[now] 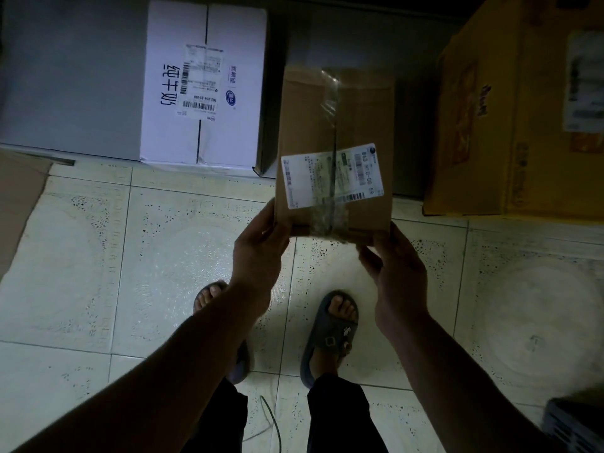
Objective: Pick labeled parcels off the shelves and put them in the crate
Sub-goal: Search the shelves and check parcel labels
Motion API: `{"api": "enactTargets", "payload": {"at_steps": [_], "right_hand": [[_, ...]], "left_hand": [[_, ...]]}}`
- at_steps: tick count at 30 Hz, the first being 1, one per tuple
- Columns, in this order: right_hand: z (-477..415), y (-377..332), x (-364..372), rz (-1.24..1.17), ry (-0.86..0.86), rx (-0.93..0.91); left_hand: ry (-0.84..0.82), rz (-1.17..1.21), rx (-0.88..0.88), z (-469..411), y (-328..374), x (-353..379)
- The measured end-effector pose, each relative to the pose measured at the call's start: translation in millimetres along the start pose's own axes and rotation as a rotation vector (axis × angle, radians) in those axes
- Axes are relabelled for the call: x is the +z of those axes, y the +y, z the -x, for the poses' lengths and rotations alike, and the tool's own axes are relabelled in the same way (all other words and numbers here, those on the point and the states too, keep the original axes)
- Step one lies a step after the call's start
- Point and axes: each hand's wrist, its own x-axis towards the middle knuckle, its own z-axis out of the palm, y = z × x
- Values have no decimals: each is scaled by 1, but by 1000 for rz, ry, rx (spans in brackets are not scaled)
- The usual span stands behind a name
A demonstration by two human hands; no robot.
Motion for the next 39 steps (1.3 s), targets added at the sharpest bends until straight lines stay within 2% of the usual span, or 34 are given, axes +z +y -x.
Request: {"api": "enactTargets", "payload": {"at_steps": [5, 9, 14, 17, 20, 24, 30, 35, 39], "right_hand": [[-35, -27, 29, 5, -74, 47], [-57, -54, 48, -60, -243, 58], [-66, -75, 62, -66, -306, 109], [-58, -70, 56, -40, -297, 100], [-44, -54, 37, -27, -215, 151], [-23, -37, -1, 4, -184, 263], [4, -36, -37, 41, -195, 326], [18, -41, -61, 80, -170, 301], [16, -38, -89, 95, -109, 352]], "left_hand": [[99, -15, -67, -42, 20, 9], [147, -4, -24, -69, 45, 10], [158, 11, -33, -94, 69, 4], [204, 41, -72, -82, 67, 3], [237, 58, -151, -47, 46, 10], [174, 32, -274, 1, 16, 32], [5, -84, -380, 57, -2, 63], [-88, -137, -437, 73, 2, 86], [-144, -168, -452, 73, 2, 109]]}}
